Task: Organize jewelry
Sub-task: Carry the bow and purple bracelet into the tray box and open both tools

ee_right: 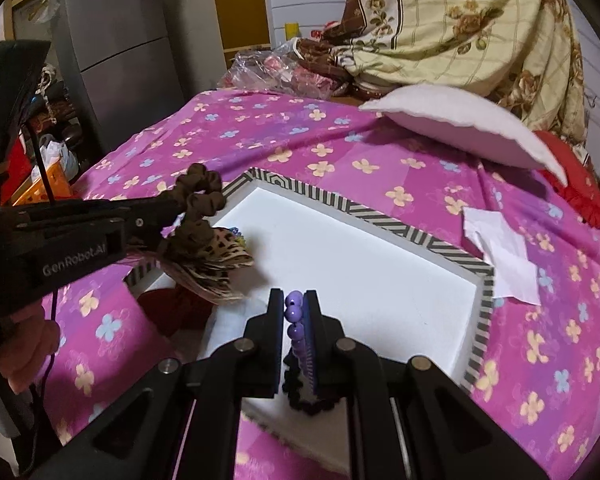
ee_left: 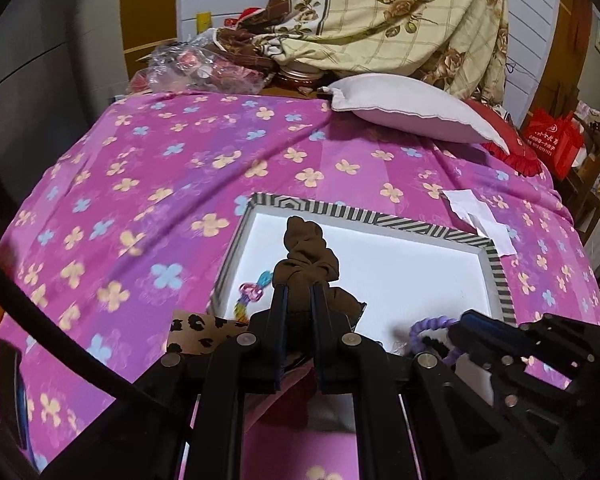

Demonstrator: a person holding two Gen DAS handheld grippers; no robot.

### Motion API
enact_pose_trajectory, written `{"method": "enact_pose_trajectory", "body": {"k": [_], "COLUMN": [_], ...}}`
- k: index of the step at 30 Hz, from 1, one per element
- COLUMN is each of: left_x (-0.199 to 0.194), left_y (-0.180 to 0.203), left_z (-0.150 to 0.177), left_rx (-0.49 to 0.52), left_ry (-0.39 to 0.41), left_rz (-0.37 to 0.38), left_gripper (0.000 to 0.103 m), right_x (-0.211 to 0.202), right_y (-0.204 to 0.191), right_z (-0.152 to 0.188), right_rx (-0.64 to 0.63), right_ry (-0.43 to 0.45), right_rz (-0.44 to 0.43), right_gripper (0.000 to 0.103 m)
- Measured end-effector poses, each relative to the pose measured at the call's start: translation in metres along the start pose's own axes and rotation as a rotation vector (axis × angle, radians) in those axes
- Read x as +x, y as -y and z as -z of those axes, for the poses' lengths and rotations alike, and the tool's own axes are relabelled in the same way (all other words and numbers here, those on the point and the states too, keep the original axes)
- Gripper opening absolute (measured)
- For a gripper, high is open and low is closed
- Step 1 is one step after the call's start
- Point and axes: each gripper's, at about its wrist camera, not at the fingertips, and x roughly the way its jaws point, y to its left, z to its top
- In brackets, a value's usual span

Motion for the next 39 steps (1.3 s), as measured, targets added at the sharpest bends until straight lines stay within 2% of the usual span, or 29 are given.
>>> {"method": "enact_pose_trajectory", "body": {"k": [6, 11, 18, 21, 26, 31, 39], "left_x": [0.038, 0.065, 0.082, 0.078, 0.062, 0.043, 0.005], "left_y": [0.002, -0.002, -0.006, -0.007, -0.008, -0.008, -0.006], "left_z": [-0.013, -0.011, 0.002, 0.005, 0.008, 0.013, 0.032], "left_rx": [-0.020, -0.046, -0.073, -0.082, -0.071, -0.049, -0.023], "left_ry": [-0.058, -0.110, -0.160, -0.160, -0.138, -0.110, -0.073], "left_rz": [0.034, 0.013, 0.010, 0.025, 0.026, 0.015, -0.011], "left_gripper": [0.031, 0.031, 0.031, 0.032, 0.041, 0.041, 0.041], "right_x": [0.040, 0.061, 0.075, 0.069, 0.048, 0.024, -0.011], "right_y": [0.030, 0.056, 0.064, 0.061, 0.054, 0.039, 0.009], "right_z": [-0.005, 0.002, 0.012, 0.014, 0.017, 0.023, 0.036], "right_rx": [0.078, 0.140, 0.163, 0.167, 0.160, 0.144, 0.119], "right_ry": [-0.058, -0.093, -0.123, -0.112, -0.088, -0.059, -0.019], "right_rz": [0.009, 0.046, 0.060, 0.057, 0.055, 0.051, 0.030], "right_gripper": [0.010, 0.010, 0.010, 0.016, 0.030, 0.040, 0.046]}}
